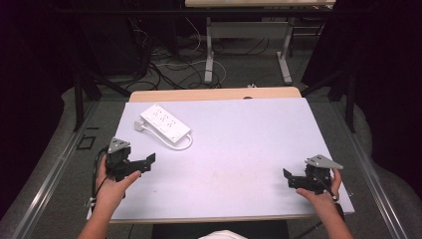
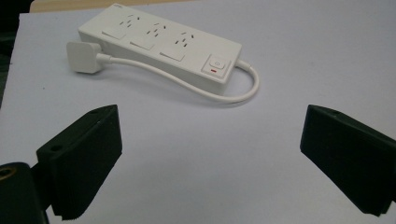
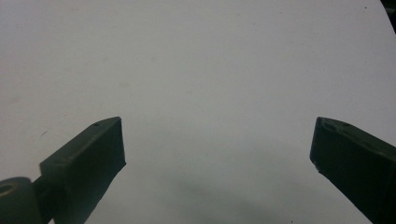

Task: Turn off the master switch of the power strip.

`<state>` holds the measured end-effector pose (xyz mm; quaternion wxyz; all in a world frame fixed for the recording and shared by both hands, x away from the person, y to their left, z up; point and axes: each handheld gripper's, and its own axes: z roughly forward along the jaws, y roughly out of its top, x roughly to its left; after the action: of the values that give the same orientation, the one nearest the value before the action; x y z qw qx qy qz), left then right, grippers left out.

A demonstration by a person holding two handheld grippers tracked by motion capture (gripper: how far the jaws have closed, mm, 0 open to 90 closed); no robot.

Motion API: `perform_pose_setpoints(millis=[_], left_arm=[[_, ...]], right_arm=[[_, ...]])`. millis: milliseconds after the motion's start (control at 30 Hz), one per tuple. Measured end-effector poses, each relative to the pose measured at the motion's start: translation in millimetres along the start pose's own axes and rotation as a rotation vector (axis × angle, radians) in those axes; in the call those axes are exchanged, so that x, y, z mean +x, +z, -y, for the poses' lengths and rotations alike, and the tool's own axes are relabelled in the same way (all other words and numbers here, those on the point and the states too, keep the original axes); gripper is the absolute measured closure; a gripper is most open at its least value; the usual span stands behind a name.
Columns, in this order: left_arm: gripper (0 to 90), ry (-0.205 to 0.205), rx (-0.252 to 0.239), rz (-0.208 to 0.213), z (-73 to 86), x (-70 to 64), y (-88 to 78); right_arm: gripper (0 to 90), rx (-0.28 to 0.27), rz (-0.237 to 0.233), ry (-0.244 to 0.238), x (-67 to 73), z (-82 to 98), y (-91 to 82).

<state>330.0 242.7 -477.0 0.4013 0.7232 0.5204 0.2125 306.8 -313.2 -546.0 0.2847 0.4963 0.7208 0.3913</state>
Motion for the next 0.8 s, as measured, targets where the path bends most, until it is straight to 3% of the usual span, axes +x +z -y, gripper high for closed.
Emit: perform_pose_setpoints(millis=[267, 800], left_arm=[[7.1, 0.002, 0.017, 0.003, -10.6, 0.2, -1.8], [9.9, 0.051, 0.061, 0.016, -33.5, -3.6, -5.5]], right_arm=[[2.8, 0.001, -0.006, 0.002, -0.8, 0.1, -0.1], [2.9, 0.002, -0.006, 0.003, -0.7, 0.1, 0.0]])
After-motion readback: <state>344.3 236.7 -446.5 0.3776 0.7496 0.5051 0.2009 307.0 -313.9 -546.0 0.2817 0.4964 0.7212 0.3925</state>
